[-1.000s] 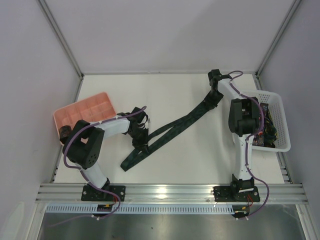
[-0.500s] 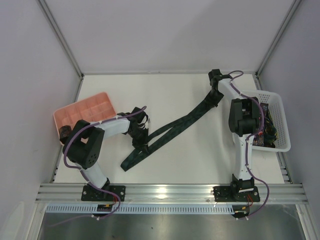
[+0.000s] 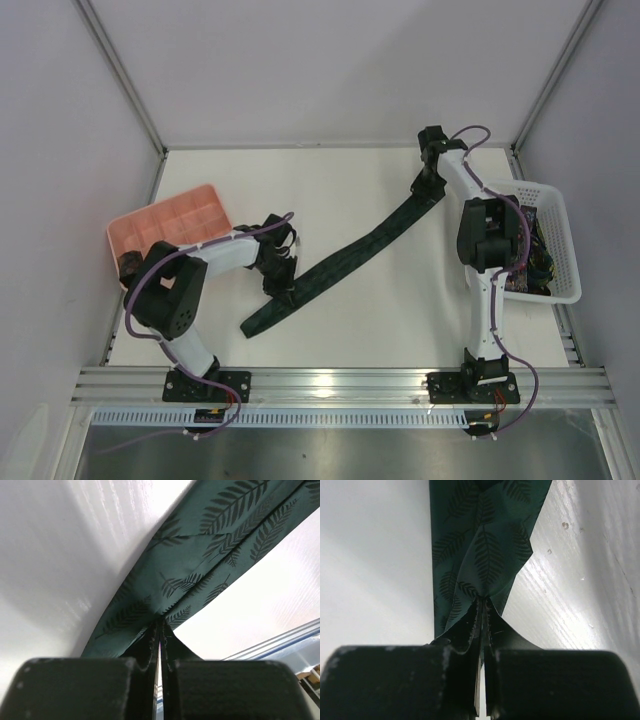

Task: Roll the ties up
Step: Flatten the tie

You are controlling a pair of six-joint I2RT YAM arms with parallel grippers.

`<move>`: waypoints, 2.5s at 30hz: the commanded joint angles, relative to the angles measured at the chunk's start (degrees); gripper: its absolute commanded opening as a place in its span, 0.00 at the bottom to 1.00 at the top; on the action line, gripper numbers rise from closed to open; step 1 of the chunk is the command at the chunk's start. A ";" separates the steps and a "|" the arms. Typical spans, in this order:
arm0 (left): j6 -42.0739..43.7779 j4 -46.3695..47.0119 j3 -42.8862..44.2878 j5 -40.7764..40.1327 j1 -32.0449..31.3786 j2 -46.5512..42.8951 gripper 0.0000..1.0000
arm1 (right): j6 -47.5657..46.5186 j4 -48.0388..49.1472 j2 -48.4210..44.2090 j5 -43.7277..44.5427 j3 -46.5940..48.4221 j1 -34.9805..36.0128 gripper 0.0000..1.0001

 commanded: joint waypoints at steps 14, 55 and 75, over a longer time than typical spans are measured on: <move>0.04 -6.13 3.41 -2.17 -0.47 -15.69 0.41 | -5.05 -0.67 2.63 -0.31 2.66 -1.38 0.32; 9.18 -2.80 14.67 0.11 5.86 5.31 0.52 | -1.53 18.04 -13.20 -22.46 -33.03 14.10 0.00; 10.41 -1.04 12.29 1.78 4.98 9.01 0.13 | 1.98 20.24 -11.00 -24.67 -33.64 13.92 0.00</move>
